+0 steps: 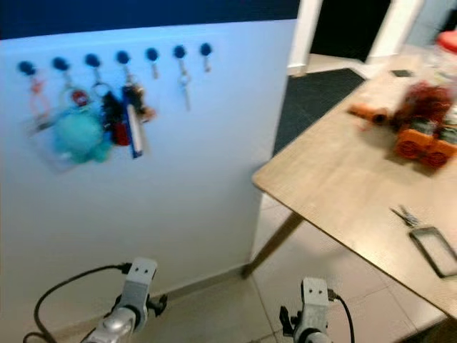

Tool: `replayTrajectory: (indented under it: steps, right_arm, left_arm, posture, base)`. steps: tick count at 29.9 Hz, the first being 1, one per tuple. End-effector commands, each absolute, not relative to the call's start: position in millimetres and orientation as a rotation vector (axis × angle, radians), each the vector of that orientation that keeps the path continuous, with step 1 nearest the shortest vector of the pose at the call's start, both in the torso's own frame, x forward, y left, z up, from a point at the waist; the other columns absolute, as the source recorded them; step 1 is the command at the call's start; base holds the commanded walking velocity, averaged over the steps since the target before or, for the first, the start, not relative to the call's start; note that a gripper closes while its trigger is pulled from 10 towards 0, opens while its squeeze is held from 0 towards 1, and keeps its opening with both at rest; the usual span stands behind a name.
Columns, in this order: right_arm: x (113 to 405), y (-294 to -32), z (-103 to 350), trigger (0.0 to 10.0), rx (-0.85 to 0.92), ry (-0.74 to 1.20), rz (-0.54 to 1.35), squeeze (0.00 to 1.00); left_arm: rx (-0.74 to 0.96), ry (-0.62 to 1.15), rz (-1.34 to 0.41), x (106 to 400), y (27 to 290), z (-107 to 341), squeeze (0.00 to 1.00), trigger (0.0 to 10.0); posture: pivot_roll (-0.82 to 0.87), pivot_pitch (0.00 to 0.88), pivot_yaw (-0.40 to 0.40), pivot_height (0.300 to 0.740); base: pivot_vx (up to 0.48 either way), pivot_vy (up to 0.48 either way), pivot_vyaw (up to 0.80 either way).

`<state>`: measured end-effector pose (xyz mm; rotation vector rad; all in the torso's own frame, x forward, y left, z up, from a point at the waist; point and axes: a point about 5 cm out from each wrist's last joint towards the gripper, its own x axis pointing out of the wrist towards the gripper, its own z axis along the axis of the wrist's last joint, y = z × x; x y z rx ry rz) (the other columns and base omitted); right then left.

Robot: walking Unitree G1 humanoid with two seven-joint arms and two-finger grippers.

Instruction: Hang keys on a hook

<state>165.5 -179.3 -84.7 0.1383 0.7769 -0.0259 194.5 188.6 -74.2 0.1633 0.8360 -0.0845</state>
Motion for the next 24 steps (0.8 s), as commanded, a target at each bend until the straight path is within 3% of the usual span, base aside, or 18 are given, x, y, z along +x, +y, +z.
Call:
replayTrajectory:
  steps: [1, 24]
  right_arm:
    - [165.3, -178.3, -85.0, 10.0, 0.135, 0.782, -0.013, 0.0]
    - [168.9, -170.7, -83.8, 10.0, 0.09, 0.781, 0.07, 0.0]
  left_arm:
    - [0.159, 0.807, -0.093, 198.3, 185.0, -71.9, 0.0, 10.0]
    - [0.135, 0.76, -0.066, 199.2, 188.1, -69.3, 0.0, 10.0]
  posture:
    - [0.07, 0.0, -0.009, 0.74]
    - [0.08, 0.0, -0.024, 0.74]
  base:
    - [0.0, 0.0, -0.8]
    - [0.0, 0.0, -0.8]
